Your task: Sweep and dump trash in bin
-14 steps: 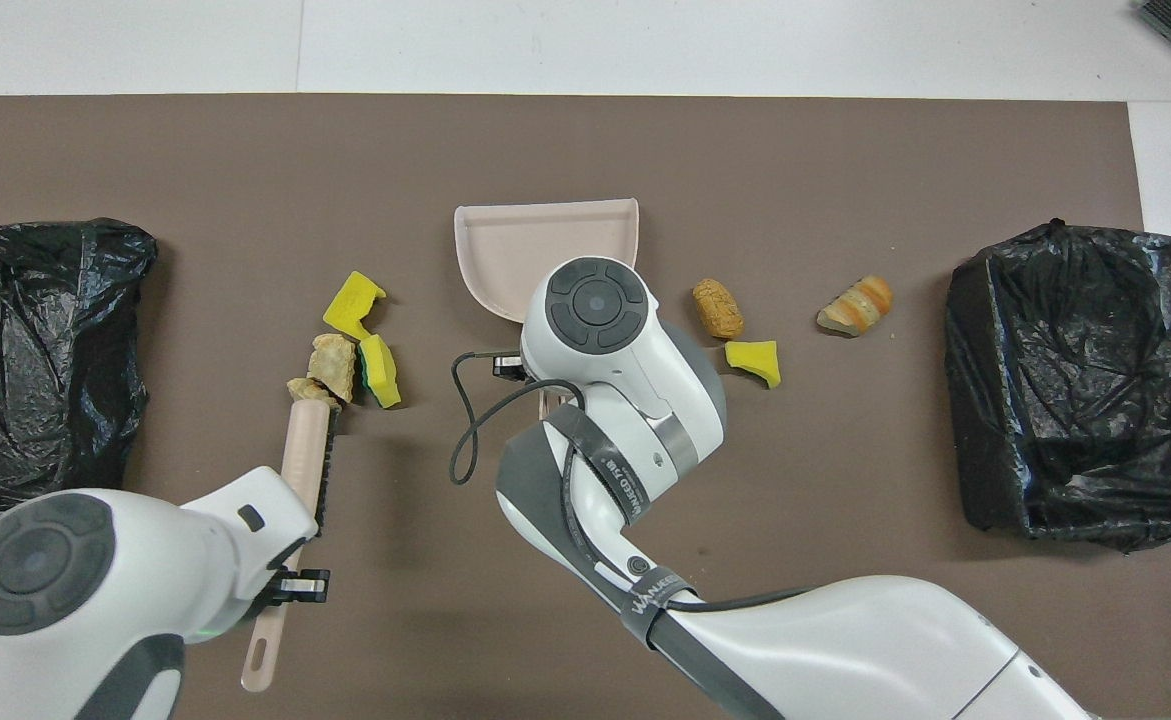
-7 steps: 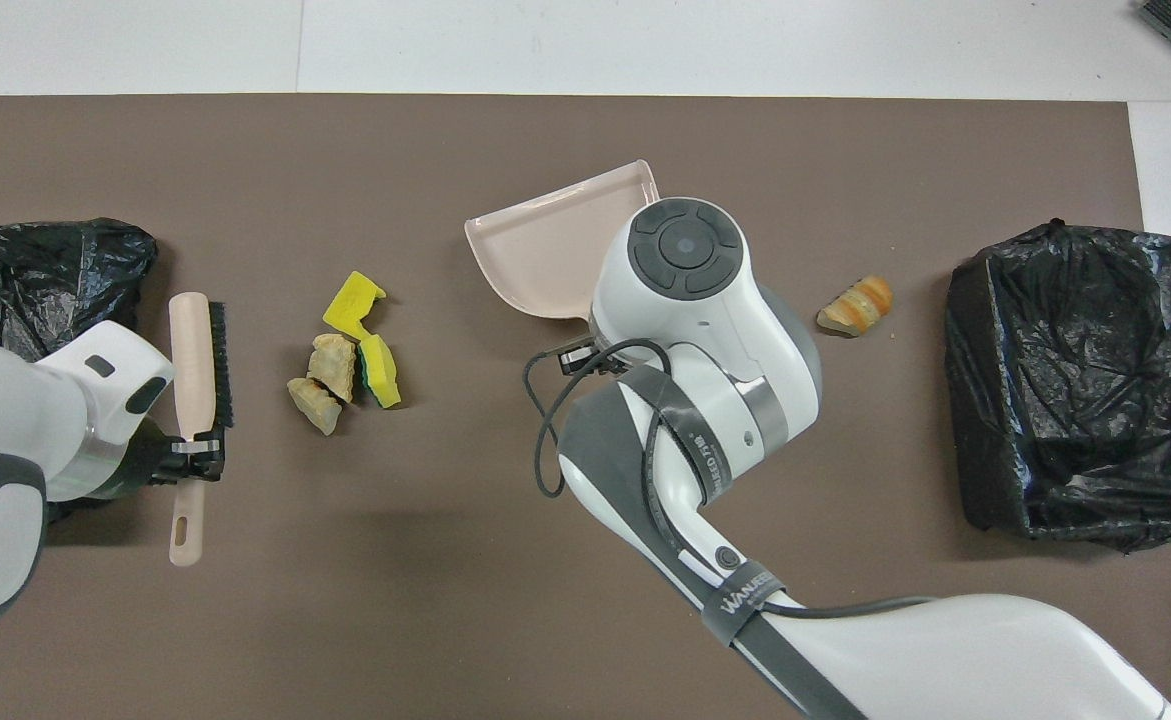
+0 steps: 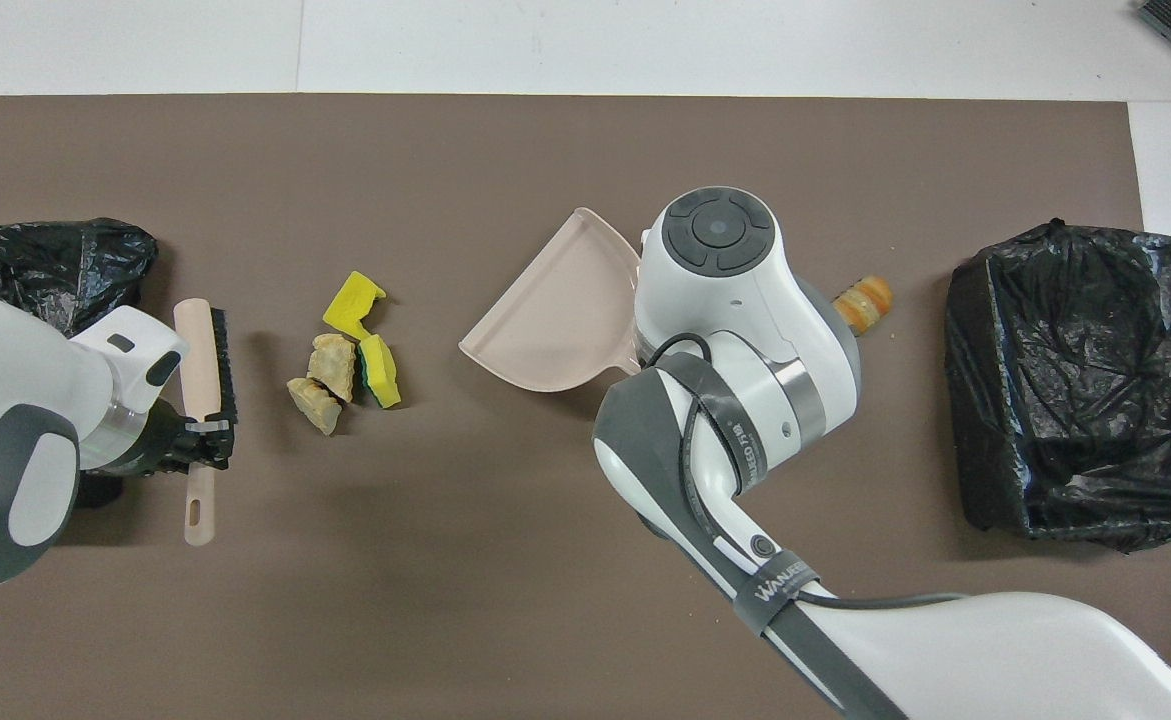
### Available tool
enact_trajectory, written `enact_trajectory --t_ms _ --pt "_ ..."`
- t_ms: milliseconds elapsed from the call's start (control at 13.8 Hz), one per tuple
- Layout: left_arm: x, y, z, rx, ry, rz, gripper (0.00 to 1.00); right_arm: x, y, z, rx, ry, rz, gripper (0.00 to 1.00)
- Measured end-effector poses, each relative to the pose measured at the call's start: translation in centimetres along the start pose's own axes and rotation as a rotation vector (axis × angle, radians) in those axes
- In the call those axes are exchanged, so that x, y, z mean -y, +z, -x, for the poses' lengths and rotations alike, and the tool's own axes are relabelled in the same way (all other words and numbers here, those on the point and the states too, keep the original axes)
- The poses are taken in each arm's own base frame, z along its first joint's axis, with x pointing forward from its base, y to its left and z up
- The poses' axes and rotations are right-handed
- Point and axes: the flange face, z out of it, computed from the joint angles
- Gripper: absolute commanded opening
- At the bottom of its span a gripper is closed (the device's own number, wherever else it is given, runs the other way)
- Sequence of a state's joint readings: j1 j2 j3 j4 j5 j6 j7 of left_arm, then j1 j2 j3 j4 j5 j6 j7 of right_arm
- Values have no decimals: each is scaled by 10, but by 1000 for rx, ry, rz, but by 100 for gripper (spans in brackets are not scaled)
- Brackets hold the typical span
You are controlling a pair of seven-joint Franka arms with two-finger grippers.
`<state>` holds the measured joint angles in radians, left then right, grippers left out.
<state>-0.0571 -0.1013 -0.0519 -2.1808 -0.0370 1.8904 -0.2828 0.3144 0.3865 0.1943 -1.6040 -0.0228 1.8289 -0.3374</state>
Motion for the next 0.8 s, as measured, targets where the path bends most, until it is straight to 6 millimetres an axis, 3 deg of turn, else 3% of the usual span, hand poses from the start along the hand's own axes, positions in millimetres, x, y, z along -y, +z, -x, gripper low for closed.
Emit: enact_trajectory --t_ms 218,435,798 --pt "-3 14 -1 15 -15 -6 0 -16 6 13 45 -228 37 0" --pt "-17 17 1 -14 -23 0 0 -17 9 21 101 -416 91 0" --pt "-50 32 9 4 -4 24 0 19 16 8 168 -563 191 0"
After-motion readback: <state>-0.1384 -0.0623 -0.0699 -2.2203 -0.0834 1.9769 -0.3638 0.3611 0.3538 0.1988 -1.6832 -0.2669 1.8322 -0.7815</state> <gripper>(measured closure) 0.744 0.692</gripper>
